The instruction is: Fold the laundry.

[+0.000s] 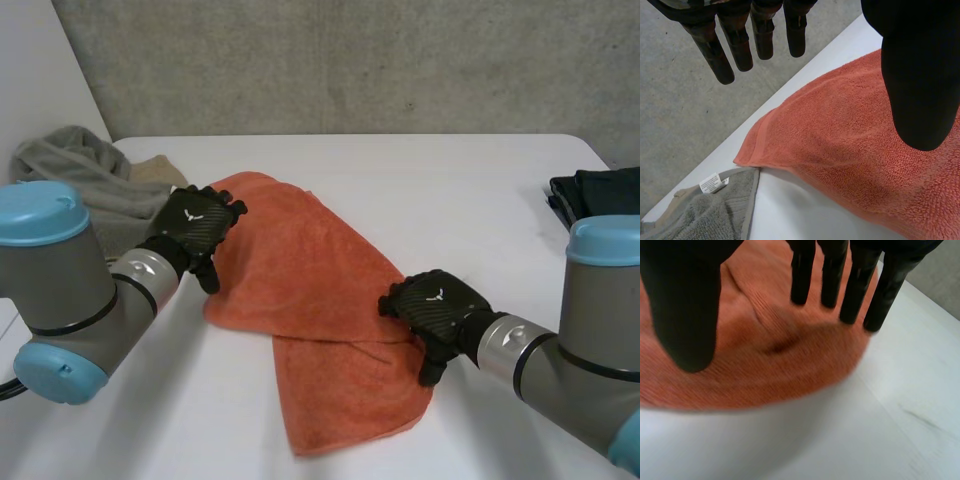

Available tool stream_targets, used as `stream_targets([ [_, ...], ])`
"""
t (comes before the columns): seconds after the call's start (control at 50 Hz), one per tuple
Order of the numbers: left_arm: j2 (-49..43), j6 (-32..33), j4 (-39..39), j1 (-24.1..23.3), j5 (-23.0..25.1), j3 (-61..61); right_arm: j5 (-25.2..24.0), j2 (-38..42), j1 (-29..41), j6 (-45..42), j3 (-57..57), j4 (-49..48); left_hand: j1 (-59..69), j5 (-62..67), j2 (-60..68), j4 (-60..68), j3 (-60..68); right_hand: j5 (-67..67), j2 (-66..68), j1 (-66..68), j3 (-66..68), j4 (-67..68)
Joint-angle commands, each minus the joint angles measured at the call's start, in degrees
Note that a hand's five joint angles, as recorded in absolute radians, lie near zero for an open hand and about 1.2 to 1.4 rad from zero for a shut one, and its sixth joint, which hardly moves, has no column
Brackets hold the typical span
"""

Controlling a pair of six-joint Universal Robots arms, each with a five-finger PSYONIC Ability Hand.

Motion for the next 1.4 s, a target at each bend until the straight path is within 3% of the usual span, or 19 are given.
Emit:
stream_targets([
  [0.02,0.55,-0.95,0.01,-0.19,0.00,-0.02,7.39,2.89,-0.52,-5.07,-0.56,-4.32,0.94,2.27,1.90,1.88,1.69,46.08,46.08,48.91,45.72,45.95],
  [0.06,0.72,-1.48,0.00,-0.19,0.00,-0.02,8.45,2.71,-0.88,-6.39,-0.65,-5.11,0.94,2.27,1.90,1.88,1.69,58.99,58.99,61.82,58.64,58.87],
  [0.24,2.13,-2.36,0.00,0.08,0.00,-0.98,8.54,0.87,-1.31,-7.44,-1.26,-5.20,0.61,1.93,1.57,1.55,1.36,59.02,59.02,61.85,58.66,58.90],
  [0.38,3.27,-2.27,-0.08,0.17,0.53,-2.30,8.63,-1.77,-6.94,-11.49,-2.85,-4.50,0.27,1.59,1.23,1.21,1.02,59.02,59.02,61.85,58.66,58.90],
  [0.4,3.27,-2.27,0.00,0.17,0.53,-2.47,8.45,-1.77,-7.90,-11.31,-2.59,-4.50,0.27,1.59,1.23,1.21,1.02,56.08,56.08,58.91,55.72,55.96],
  [0.46,3.53,-2.27,0.00,0.17,0.62,-3.62,8.10,-1.94,-7.29,-11.05,-1.01,-4.32,0.27,1.59,1.23,1.21,1.02,1.05,1.05,3.88,0.70,0.93],
  [0.48,3.62,-2.27,0.00,0.25,0.53,-3.88,7.58,-2.90,-5.99,-10.53,0.30,-3.80,0.27,1.59,1.23,1.21,1.02,-10.78,-10.78,-7.95,-11.13,-10.90],
  [0.54,4.06,-2.27,0.00,0.60,0.53,-4.85,5.56,-4.84,-2.82,-8.77,2.16,-2.83,0.27,1.60,1.23,1.21,1.02,-10.73,-10.73,-7.90,-11.09,-10.85],
  [0.68,4.50,-2.36,0.18,0.52,0.53,-5.55,-2.18,-6.34,-0.17,-3.76,6.46,-3.26,0.27,1.59,1.23,1.21,1.02,-6.53,-6.53,-3.70,-6.89,-6.65],
  [1.0,4.50,-2.36,0.53,0.52,0.53,-5.64,-1.92,1.22,0.27,-4.28,5.85,-9.68,-0.23,1.09,0.73,0.71,0.52,13.97,13.98,16.80,13.62,13.85],
  [1.08,4.42,-2.36,0.62,0.60,0.53,-5.64,-1.57,2.62,0.27,-4.37,4.89,-11.17,-0.24,1.09,0.73,0.71,0.51,39.67,39.67,42.50,39.31,39.55],
  [1.1,4.50,-2.36,0.62,0.61,0.53,-5.64,-1.22,3.06,0.27,-4.37,4.36,-11.09,-0.24,1.09,0.73,0.71,0.51,54.72,54.72,57.55,54.37,54.60],
  [1.12,4.50,-2.44,0.62,0.61,0.53,-5.64,-0.96,3.24,0.27,-4.37,4.10,-11.00,-0.40,0.92,0.56,0.54,0.35,58.97,58.98,61.81,58.62,58.85],
  [1.3,4.94,-2.36,0.62,0.52,0.53,-5.55,3.18,2.27,-0.70,-4.28,1.99,-9.77,-0.91,0.42,0.05,0.03,-0.16,59.02,59.02,61.85,58.66,58.90],
  [1.4,5.29,-2.36,0.62,0.52,0.53,-5.55,3.18,-5.08,-0.53,-4.11,-0.11,-5.13,-1.08,0.25,-0.11,-0.13,-0.32,59.02,59.02,61.85,58.66,58.90],
])
